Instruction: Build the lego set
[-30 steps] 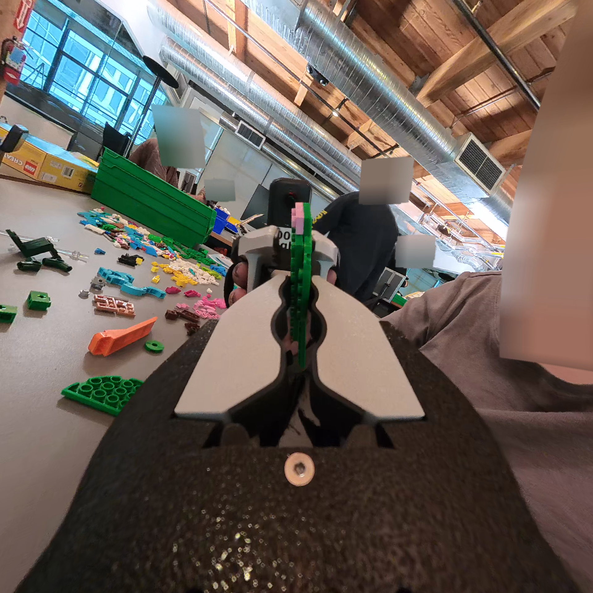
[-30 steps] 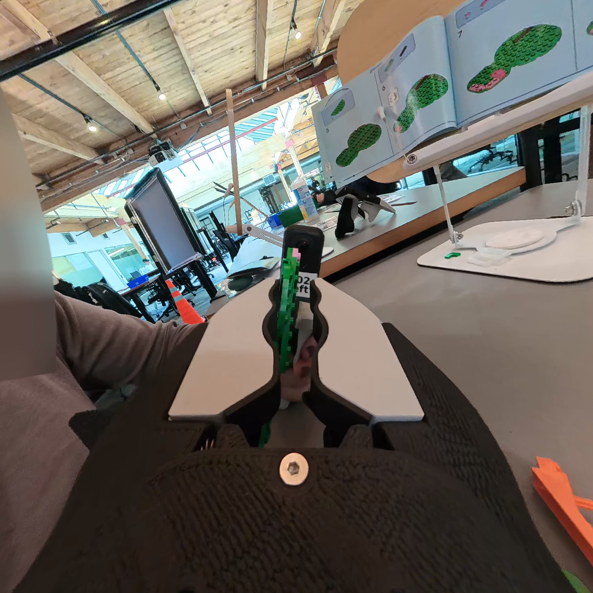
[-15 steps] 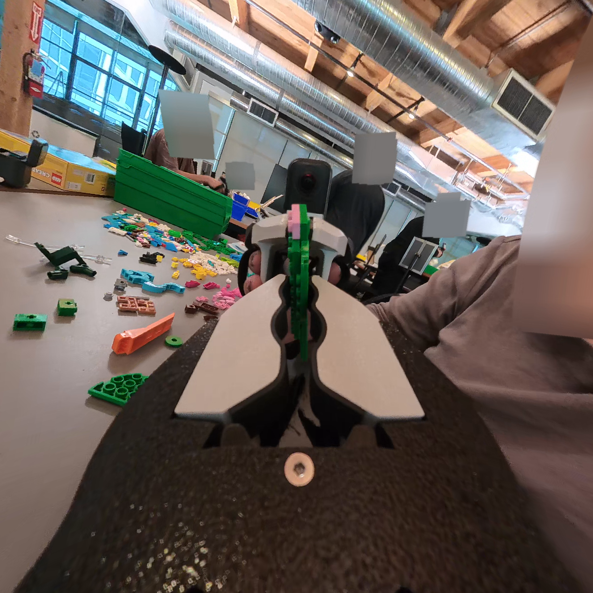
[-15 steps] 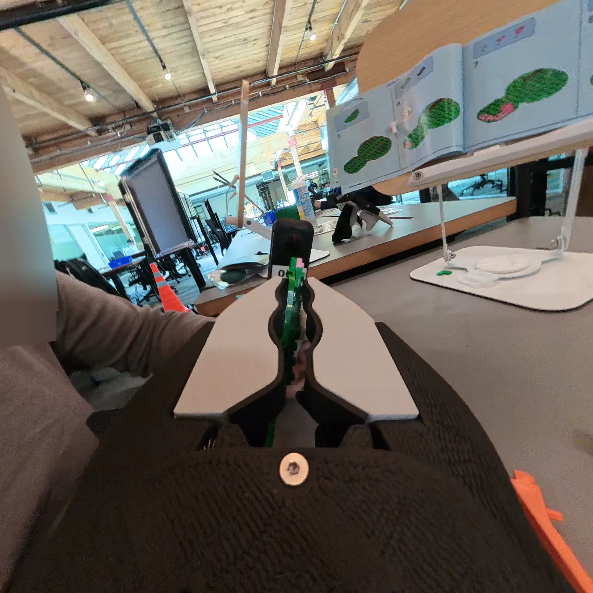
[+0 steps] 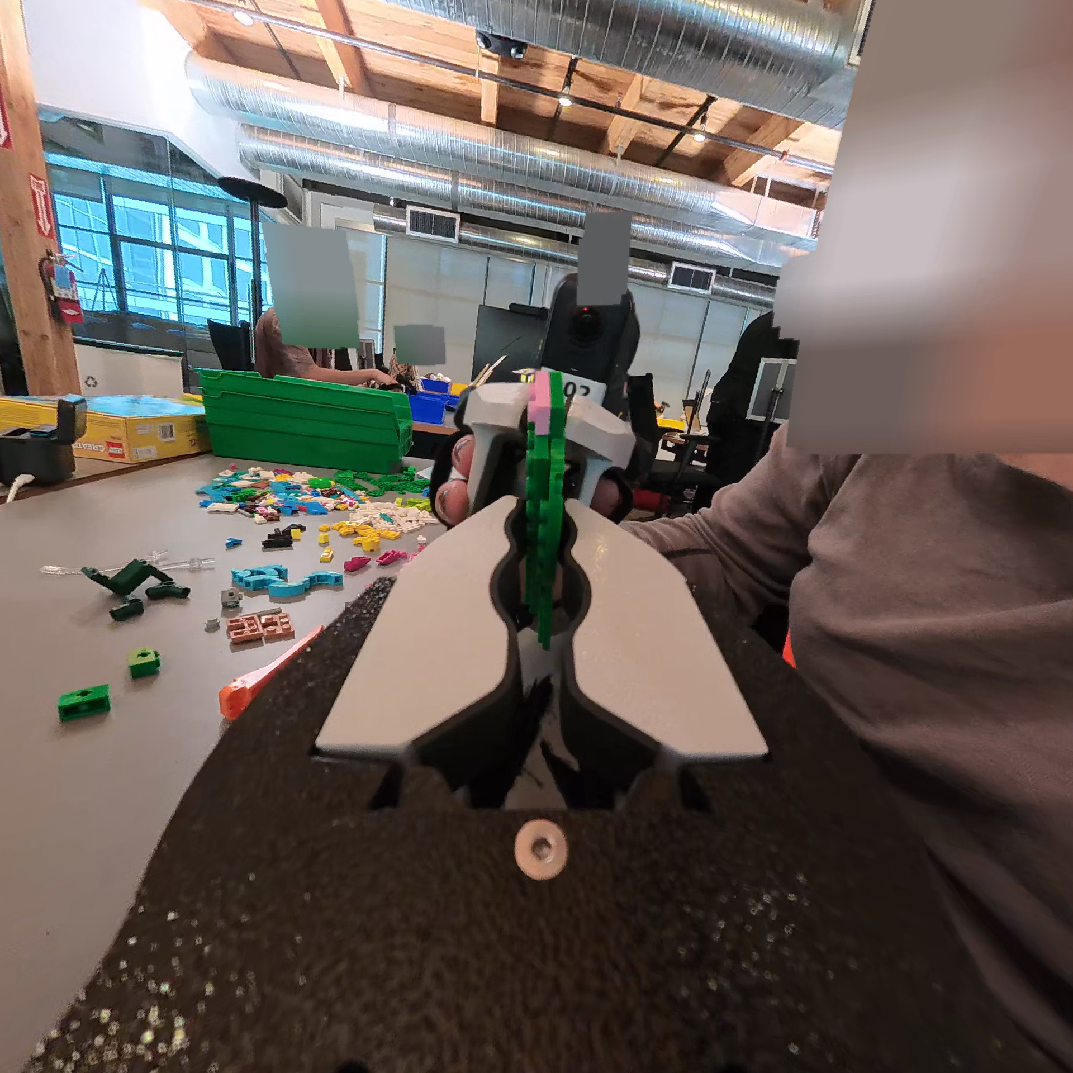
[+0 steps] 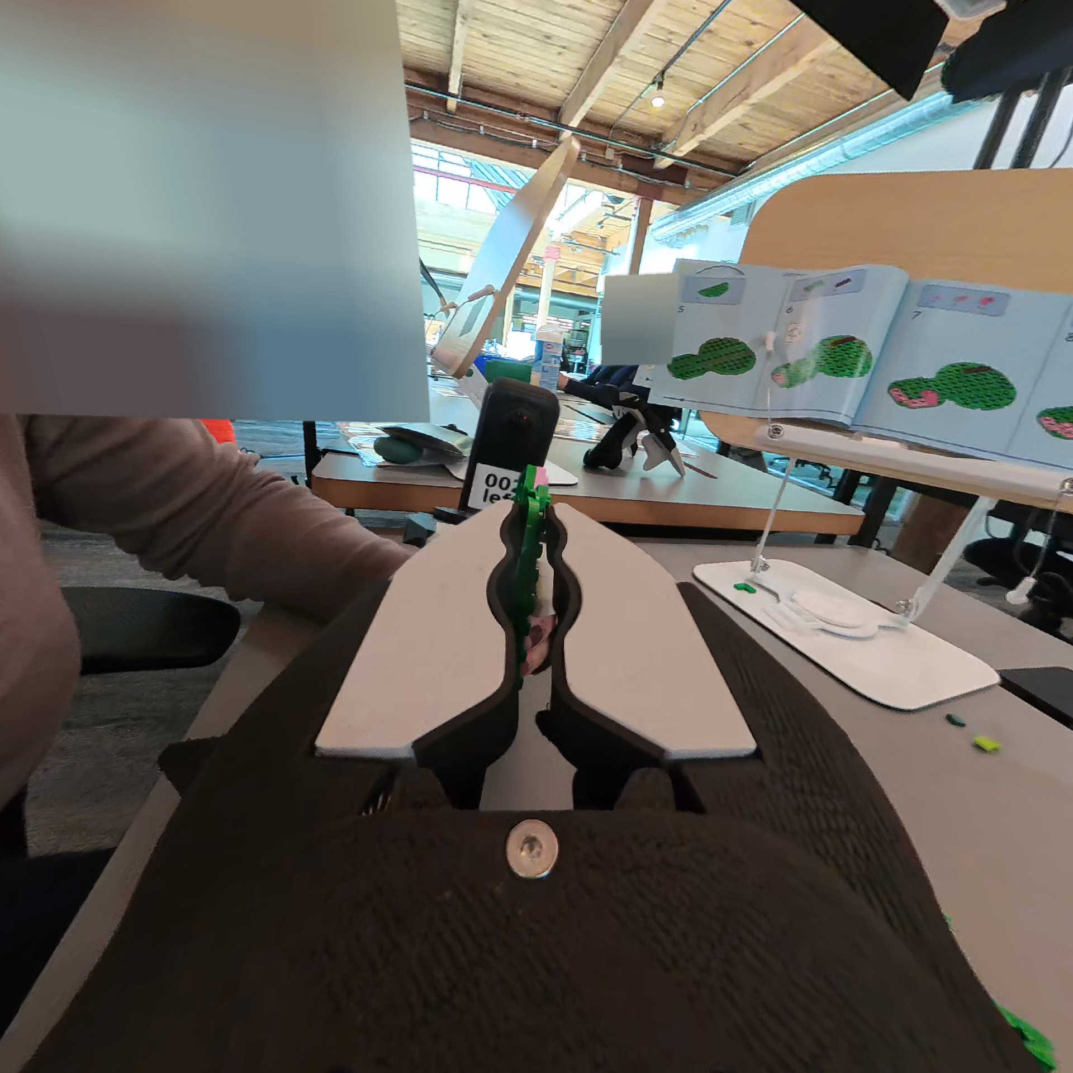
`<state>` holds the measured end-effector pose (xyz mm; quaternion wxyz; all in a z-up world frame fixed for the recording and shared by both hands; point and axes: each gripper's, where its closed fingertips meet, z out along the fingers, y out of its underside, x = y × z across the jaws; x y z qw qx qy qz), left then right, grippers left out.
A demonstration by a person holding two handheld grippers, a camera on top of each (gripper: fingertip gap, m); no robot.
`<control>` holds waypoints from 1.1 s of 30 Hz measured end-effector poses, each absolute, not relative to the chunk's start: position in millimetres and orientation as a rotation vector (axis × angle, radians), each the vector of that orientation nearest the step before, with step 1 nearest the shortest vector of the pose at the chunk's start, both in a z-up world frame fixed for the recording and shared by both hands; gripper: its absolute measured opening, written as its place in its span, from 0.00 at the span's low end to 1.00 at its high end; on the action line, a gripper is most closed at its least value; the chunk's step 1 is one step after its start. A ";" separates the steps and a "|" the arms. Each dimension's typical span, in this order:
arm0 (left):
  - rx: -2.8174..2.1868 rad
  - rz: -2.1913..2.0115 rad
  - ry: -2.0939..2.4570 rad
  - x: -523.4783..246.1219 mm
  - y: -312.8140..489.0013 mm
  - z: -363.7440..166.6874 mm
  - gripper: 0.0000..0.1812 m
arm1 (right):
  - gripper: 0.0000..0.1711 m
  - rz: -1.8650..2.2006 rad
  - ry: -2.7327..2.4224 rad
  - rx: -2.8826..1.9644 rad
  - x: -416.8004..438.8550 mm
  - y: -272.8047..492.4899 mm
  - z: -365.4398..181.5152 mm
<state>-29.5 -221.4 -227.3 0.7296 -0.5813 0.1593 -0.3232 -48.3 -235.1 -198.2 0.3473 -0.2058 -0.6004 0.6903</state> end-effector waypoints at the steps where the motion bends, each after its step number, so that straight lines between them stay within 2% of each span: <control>1: -1.275 -0.719 0.347 -29.5 -221.4 -226.8 0.05 | 0.04 1.790 -1.550 -0.537 -48.5 -235.0 -197.7; 3: -1.251 -0.736 0.328 -30.9 -222.3 -223.5 0.05 | 0.05 1.791 -1.548 -0.546 -48.4 -233.5 -198.4; 5: -1.217 -0.766 0.277 -39.0 -223.4 -217.9 0.05 | 0.12 1.810 -1.574 -0.593 -50.8 -229.7 -202.6; 9: -1.171 -0.803 0.198 -54.6 -224.8 -211.6 0.05 | 0.11 1.883 -1.654 -0.686 -53.6 -227.1 -211.5; 12: -1.178 -0.793 0.212 -53.1 -224.7 -212.5 0.05 | 0.05 1.883 -1.644 -0.700 -54.8 -225.7 -212.7; 33: -1.198 -0.699 0.245 -49.4 -222.2 -215.6 0.05 | 0.03 1.962 -1.604 -0.726 -55.3 -225.1 -211.4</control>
